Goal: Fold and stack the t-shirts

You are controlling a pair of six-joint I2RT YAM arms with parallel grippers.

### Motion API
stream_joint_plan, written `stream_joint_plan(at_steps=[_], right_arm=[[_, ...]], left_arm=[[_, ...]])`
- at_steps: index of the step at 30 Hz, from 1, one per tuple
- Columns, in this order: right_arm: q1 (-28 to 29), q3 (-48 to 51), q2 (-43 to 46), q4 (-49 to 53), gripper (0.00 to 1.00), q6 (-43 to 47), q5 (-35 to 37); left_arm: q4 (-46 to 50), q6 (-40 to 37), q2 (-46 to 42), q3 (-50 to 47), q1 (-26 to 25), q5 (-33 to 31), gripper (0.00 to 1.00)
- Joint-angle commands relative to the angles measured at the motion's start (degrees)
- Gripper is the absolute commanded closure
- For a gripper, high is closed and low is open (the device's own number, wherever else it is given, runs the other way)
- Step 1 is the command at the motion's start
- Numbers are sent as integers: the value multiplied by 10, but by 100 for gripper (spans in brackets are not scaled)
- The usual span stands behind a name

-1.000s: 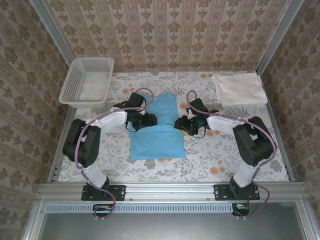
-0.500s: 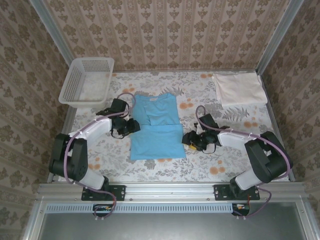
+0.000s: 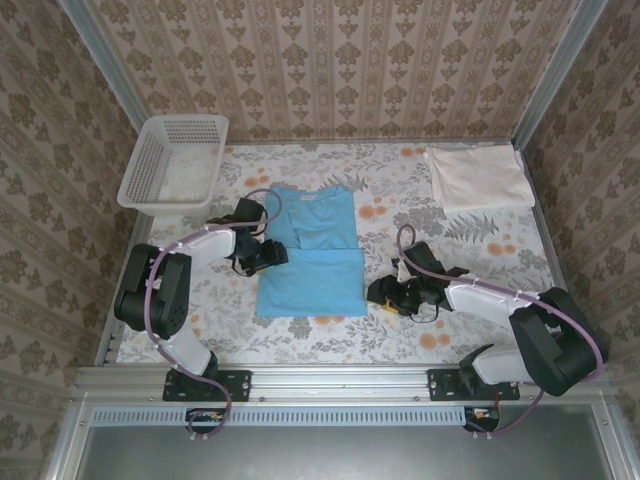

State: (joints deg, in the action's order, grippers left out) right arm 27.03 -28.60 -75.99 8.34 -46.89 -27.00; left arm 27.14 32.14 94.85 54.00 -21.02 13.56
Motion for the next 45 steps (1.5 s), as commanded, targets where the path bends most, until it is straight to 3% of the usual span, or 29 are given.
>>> stream_joint_plan(at_steps=[1,3,7,15,21,30,45], right_arm=[[10,14,14,9,42,-12,9],[17,16,15,0,42,-17,7],[43,16,10,-24,41,-30,9],[73,-5,-21,-25,44,-31,29],[99,-26,-57,-32,48,-34,34],[116,-49,-80,-19,52,-34,62],[123,-68,-117,-16,81,-32,71]], left_arm=[[51,-1,-60,4,0,-50,18],[69,6,-108,-9,1,-70,10],[117,11,-185,-40,1,-88,8],[139,43,-259,-163,-15,-4,38],[108,78,-267,-211,-44,33,43],[85,88,-254,-225,-43,4,47],[49,106,-235,-237,-43,-20,77]])
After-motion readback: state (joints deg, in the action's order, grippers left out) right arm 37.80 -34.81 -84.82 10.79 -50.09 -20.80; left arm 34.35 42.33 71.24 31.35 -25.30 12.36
